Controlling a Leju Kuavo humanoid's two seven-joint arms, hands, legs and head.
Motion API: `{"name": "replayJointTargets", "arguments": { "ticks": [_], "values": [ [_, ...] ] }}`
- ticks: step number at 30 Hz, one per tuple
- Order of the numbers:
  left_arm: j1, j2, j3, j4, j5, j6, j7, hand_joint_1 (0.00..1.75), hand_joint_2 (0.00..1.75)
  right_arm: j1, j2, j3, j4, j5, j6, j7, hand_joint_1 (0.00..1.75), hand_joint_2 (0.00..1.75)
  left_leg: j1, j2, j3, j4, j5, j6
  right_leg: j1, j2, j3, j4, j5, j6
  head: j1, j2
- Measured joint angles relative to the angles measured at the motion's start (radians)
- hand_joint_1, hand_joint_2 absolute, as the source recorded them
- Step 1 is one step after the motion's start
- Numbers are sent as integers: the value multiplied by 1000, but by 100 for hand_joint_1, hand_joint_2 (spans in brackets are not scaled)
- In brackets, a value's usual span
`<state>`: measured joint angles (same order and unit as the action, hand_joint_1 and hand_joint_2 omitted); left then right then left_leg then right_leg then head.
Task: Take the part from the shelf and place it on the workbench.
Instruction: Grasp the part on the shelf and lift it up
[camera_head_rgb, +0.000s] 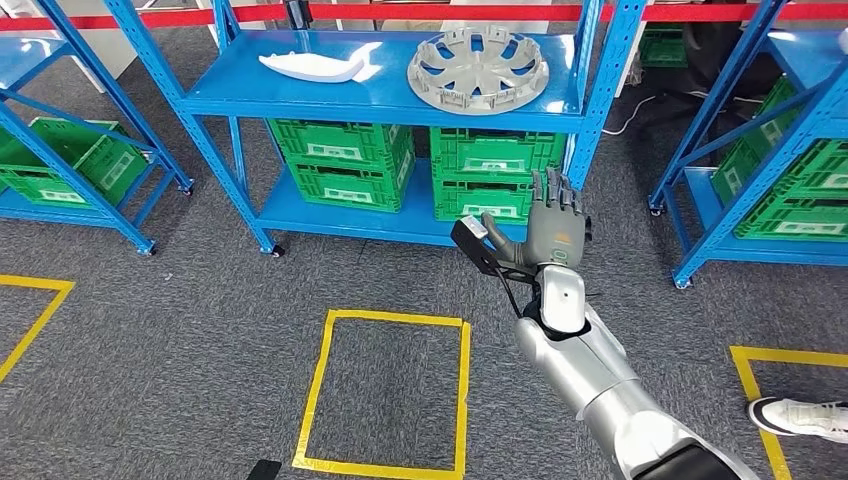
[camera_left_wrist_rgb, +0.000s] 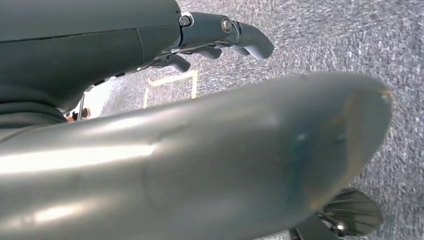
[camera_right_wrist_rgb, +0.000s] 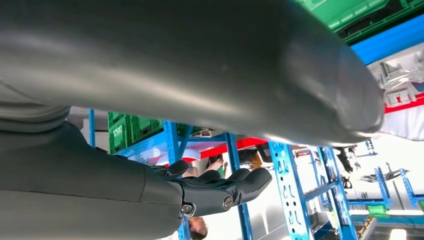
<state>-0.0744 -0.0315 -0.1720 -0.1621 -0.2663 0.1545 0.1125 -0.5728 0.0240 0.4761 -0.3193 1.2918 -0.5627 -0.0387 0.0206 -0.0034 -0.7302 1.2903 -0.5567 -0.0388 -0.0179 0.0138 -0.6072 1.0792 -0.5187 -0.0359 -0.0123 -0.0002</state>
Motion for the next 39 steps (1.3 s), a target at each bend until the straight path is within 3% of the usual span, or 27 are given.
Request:
{"name": "replayJointTargets", "arguments": {
  "ticks": [2,3,5,6,9,12,13,14,15,17,19,22,24,27,28,29,30,33,35,39],
  "values": [
    [0,1,0,0,0,0,0,0,0,-1,1,0,0,0,1,-1,0,0,-15,0,48,-126,79,29,6,1,14,-4,-7,-1,0,0],
    [-1,2,0,0,0,0,0,0,0,-2,1,0,0,0,1,-2,0,0,-22,0,72,-181,103,44,7,2,19,-7,-9,1,1,0],
    [-1,4,0,0,-1,1,-8,0,0,0,3,0,0,-2,1,-3,0,0,-31,1,96,-230,109,63,6,2,21,-15,-8,9,2,0],
    [-2,3,0,0,-1,1,-17,0,0,2,3,0,0,-4,-2,-1,0,0,-33,1,101,-244,109,65,5,1,23,-22,-6,15,1,0],
    [-3,3,0,-2,-2,0,-43,0,0,6,-1,0,-1,-9,-14,2,0,0,-22,4,132,-297,117,58,9,-5,17,-6,-23,29,1,0],
    [-9,1,0,-3,-1,0,-51,0,0,10,-6,0,0,-10,-14,-1,0,0,-18,4,143,-310,118,57,7,-7,-68,154,-91,39,5,0],
    [-10,0,0,-3,-1,0,-51,0,0,13,-8,0,0,-11,-13,-1,0,0,-18,4,143,-306,115,56,5,-7,-96,201,-101,43,5,0],
    [-10,-1,0,-2,-1,0,-51,0,0,15,-10,0,0,-12,-12,-1,0,0,-17,4,143,-300,110,54,3,-7,-111,216,-92,47,5,0],
    [-9,-1,0,-2,-1,0,-51,0,0,15,-12,0,0,-13,-11,-1,0,0,-14,3,143,-293,105,51,-1,-8,-106,193,-66,52,6,0],
    [-10,-2,0,-2,-1,0,-51,0,0,13,-14,0,0,-14,-11,-1,0,0,-9,2,140,-271,89,38,-6,-9,-58,80,-1,59,7,0],
    [-11,-1,0,-2,-1,0,-51,0,0,12,-14,0,0,-15,-12,0,0,0,-10,1,132,-249,75,22,-7,-5,-24,7,22,52,8,0],
    [-11,0,0,-2,-1,0,-52,0,0,13,-15,0,0,-14,-12,6,0,0,-10,-1,128,-246,74,7,-3,-2,-24,1,20,27,6,0],
    [-12,-1,0,-2,-1,0,-52,0,0,11,-14,0,0,-14,-13,10,0,0,-9,-1,117,-223,56,-2,-7,-2,-22,-4,23,16,2,0],
    [-14,-2,0,-1,-2,0,-52,0,0,11,-14,0,0,-13,-13,10,0,0,-7,0,42,-60,-24,-14,-9,-3,-18,-7,22,7,-5,0],
    [-14,-2,0,-1,-2,0,-52,0,0,12,-14,0,0,-13,-13,11,0,0,-6,0,15,-6,-41,-16,-8,-4,-18,-7,21,6,-5,0],
    [-13,-2,0,-1,-2,0,-52,0,0,13,-14,0,0,-13,-13,11,0,0,-7,0,1,18,-40,-15,-8,-4,-17,-7,21,5,-5,0],
    [-13,-2,0,-1,-2,0,-52,0,0,13,-14,0,0,-12,-13,11,0,0,-7,0,5,6,-21,-13,-8,-3,-16,-7,20,5,-5,0],
    [-14,-1,0,-1,-2,-1,-52,0,0,10,-13,0,0,-12,-13,11,0,0,-12,-1,89,-176,73,4,-6,-2,-9,-8,17,9,-5,0],
    [-16,0,0,-1,-4,-4,-52,0,0,9,-12,0,0,-11,-13,12,0,0,-19,-1,122,-246,85,14,-6,-1,-10,-12,19,19,-5,0],
    [-16,0,0,-1,-5,-9,-52,0,0,10,-11,0,0,-10,-13,15,0,0,-16,1,134,-275,92,30,-5,-5,-13,-11,14,44,-4,0]
  ]
}}
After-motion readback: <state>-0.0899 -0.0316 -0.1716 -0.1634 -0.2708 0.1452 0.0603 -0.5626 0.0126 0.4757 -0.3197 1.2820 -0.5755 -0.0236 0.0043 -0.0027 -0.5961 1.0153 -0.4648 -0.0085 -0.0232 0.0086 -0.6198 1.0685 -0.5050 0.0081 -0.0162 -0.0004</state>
